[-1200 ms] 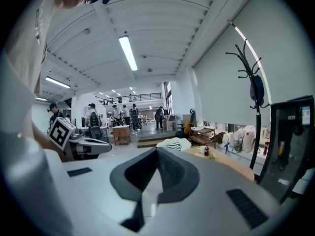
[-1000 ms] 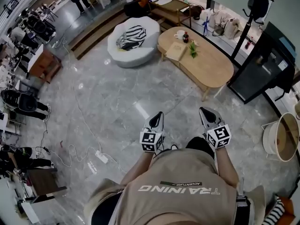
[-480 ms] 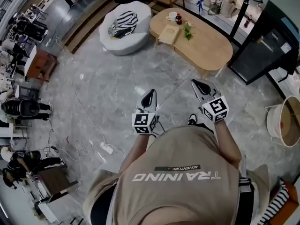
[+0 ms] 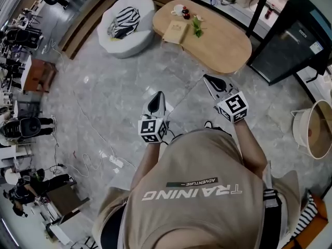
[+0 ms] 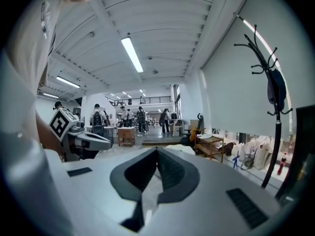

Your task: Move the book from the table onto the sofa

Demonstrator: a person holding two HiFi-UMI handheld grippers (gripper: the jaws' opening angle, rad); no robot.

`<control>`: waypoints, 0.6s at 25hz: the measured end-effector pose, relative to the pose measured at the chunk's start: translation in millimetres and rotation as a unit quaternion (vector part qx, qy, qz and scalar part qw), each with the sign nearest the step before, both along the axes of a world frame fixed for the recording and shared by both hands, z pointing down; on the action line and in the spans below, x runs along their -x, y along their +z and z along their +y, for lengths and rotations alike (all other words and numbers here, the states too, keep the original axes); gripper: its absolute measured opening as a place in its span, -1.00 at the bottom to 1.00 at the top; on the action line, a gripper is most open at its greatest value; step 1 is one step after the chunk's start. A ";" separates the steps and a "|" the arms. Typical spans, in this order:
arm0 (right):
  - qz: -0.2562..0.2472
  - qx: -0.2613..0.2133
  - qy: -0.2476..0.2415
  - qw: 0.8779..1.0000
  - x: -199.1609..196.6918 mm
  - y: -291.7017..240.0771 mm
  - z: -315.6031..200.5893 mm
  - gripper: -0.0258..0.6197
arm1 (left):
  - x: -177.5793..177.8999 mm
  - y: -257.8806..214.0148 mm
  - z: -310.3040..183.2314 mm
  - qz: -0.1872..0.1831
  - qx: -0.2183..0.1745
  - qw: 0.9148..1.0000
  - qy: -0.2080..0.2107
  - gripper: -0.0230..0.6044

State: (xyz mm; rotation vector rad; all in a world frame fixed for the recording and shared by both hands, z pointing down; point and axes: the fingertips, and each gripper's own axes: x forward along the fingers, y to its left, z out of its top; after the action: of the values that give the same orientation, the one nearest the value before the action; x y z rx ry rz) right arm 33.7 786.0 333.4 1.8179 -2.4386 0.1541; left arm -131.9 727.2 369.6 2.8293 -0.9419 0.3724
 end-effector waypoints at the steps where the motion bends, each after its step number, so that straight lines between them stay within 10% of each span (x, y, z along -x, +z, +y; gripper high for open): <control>1: 0.001 0.002 -0.004 1.000 -2.8 2.2 -4.1 -0.91 | -2.6 2.5 -3.4 -0.001 0.003 1.000 -0.003 -0.96; 15: 0.006 0.042 -0.027 0.999 -3.9 32.6 -85.9 -0.91 | -16.8 25.2 -86.3 0.007 0.032 0.999 -0.009 -0.96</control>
State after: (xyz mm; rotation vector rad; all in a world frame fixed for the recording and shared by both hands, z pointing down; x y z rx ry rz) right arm 37.6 700.1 366.0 1.7113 -2.4326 0.2376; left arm -115.1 641.0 394.8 2.7602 -0.9349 0.3725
